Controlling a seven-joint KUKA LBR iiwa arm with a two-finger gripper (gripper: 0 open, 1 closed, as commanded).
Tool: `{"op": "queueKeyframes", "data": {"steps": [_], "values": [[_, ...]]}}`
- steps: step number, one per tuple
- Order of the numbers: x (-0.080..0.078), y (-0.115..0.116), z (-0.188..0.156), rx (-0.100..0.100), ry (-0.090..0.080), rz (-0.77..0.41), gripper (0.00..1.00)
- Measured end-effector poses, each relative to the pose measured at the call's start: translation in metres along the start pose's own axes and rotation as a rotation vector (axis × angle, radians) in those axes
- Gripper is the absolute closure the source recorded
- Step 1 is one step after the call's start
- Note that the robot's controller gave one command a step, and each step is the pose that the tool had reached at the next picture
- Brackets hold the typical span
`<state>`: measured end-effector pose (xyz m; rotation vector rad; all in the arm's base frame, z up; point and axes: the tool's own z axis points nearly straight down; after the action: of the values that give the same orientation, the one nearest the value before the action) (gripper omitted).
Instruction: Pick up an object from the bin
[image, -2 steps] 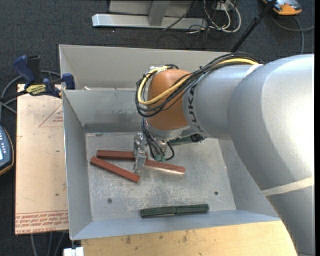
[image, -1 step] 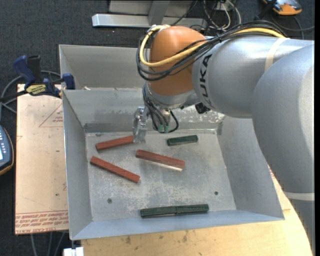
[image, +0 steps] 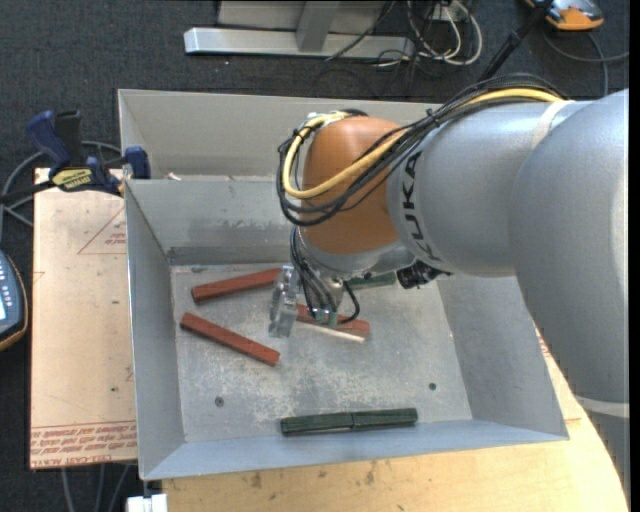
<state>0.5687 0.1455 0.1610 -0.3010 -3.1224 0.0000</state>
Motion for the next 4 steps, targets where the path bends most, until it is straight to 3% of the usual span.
{"op": "queueKeyframes", "data": {"steps": [1, 2, 3, 4], "values": [[-0.002, 0.0, -0.001, -0.002, -0.005, 0.001, 0.0], [-0.061, -0.077, 0.057, 0.002, -0.006, 0.113, 0.0], [-0.081, -0.087, 0.093, -0.001, -0.005, 0.126, 0.0], [-0.082, -0.086, 0.089, -0.002, -0.008, 0.124, 1.0]]}}
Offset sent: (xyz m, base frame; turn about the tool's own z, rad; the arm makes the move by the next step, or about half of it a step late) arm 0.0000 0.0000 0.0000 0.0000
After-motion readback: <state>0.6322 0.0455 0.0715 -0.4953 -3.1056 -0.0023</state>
